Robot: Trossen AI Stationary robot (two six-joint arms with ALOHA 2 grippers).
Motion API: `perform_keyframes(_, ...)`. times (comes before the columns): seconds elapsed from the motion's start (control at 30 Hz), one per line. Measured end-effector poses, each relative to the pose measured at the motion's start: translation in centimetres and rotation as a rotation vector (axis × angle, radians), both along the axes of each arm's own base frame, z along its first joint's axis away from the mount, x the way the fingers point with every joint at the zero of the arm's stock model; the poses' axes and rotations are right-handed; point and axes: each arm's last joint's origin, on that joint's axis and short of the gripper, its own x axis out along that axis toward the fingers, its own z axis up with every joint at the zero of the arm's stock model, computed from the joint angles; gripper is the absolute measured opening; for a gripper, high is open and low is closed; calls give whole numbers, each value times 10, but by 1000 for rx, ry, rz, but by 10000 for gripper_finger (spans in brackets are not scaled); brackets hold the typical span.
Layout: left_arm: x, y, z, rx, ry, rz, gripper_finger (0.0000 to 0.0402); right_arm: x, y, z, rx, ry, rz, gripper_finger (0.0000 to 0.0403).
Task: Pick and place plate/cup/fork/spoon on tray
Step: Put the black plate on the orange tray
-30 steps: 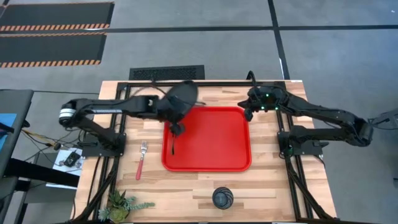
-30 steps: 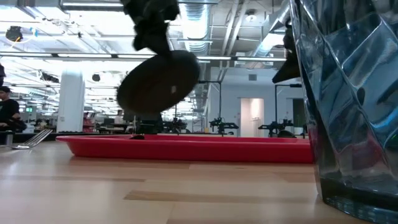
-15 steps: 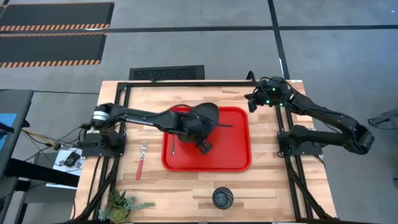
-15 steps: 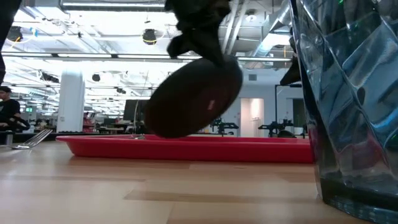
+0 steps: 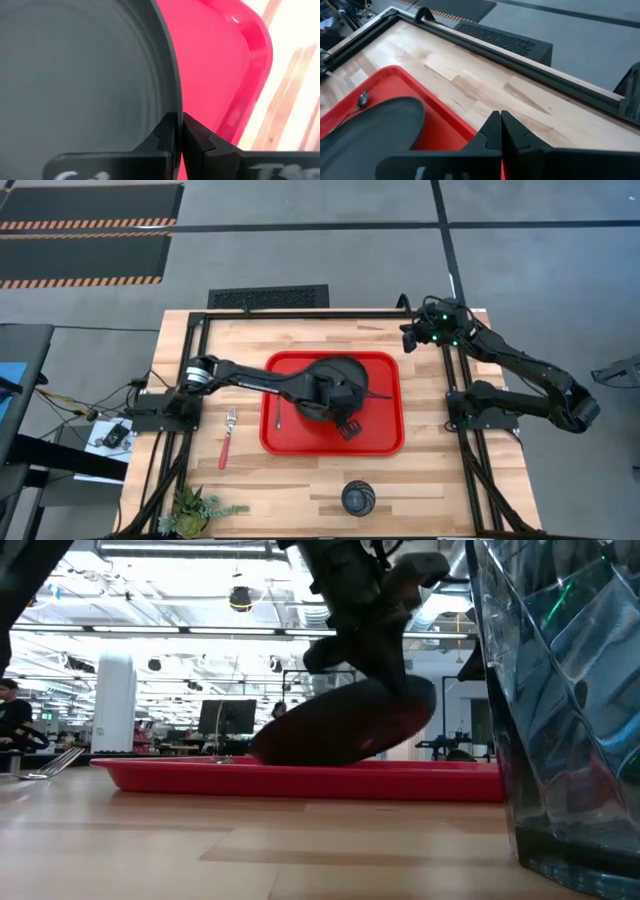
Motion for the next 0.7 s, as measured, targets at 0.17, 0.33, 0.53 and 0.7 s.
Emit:
perform_keyframes(0.17, 1, -2, 0, -67, -3, 31, 0, 0, 0, 0, 0, 0, 0, 8)
perform_keyframes(0.33, 4, -2, -3, -75, -20, 44, 0, 0, 0, 0, 0, 0, 1, 8)
perform_keyframes(0.53, 19, 5, -24, -112, -57, 50, 0, 0, 0, 0, -25, 25, 22, 9)
perform_keyframes(0.7, 20, 15, -25, -96, -65, 88, 1, 0, 0, -1, -23, 30, 24, 9)
